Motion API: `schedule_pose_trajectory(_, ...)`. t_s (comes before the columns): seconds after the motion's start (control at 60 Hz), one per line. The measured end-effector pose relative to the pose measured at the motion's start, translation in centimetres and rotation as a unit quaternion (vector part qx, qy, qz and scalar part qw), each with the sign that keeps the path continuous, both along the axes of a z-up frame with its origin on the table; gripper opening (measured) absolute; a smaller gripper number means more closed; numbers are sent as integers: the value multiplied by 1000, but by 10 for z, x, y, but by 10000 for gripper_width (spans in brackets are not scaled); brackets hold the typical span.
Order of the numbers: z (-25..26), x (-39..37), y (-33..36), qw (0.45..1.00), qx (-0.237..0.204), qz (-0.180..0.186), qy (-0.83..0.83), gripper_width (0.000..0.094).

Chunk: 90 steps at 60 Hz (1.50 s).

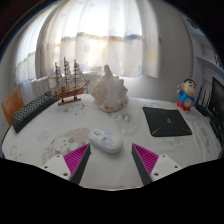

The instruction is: Arrange mouse

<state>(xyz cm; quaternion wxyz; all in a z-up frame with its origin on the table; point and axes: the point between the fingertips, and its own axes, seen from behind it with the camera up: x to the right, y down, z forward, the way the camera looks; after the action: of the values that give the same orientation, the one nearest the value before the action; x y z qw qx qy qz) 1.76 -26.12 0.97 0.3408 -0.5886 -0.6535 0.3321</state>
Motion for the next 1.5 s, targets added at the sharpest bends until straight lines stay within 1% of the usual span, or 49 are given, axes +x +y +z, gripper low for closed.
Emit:
schedule_pose_trajectory(0.333,-12,-55,-1,1000,4,4,-8,856)
schedule_pose_trajectory(0.633,-22,-84,9,1000,8,-11,-23,855)
schedule_pose_trajectory(0.733,-23,-86,7,1000,10,-11,-19,842)
schedule_pose_trajectory(0.817,-24,-86,6,1000,3,-13,-21,809)
schedule_pose_trajectory(0.85,-24,-85,4,1000,-1,-12,-23,769)
schedule_pose_trajectory(0.867,-24,-85,4,1000,-3,-12,-23,731)
schedule_pose_trajectory(0.883,-25,-85,3,1000,-3,-12,-24,664)
schedule_pose_trajectory(0.917,-25,-85,3,1000,2,-11,-24,443)
schedule_pose_trajectory(0.967,-23,-84,6,999,19,-18,-23,428)
schedule_pose_trajectory(1.017,-23,-84,5,999,24,-14,-24,405)
schedule_pose_trajectory(1.083,-23,-84,4,999,10,-13,-32,380)
schedule_pose_trajectory(1.133,-15,-86,9,999,10,-18,-33,378)
schedule_pose_trajectory(1.217,19,-96,19,999,-8,-25,-19,376)
schedule_pose_trajectory(1.317,77,-114,51,999,-28,-42,12,376)
schedule_pose_trajectory(1.4,117,-134,97,997,-25,-62,41,376)
schedule_pose_trajectory(1.467,134,-152,138,995,-23,-77,54,376)
schedule_pose_trajectory(1.5,135,-161,161,995,-11,-83,60,375)
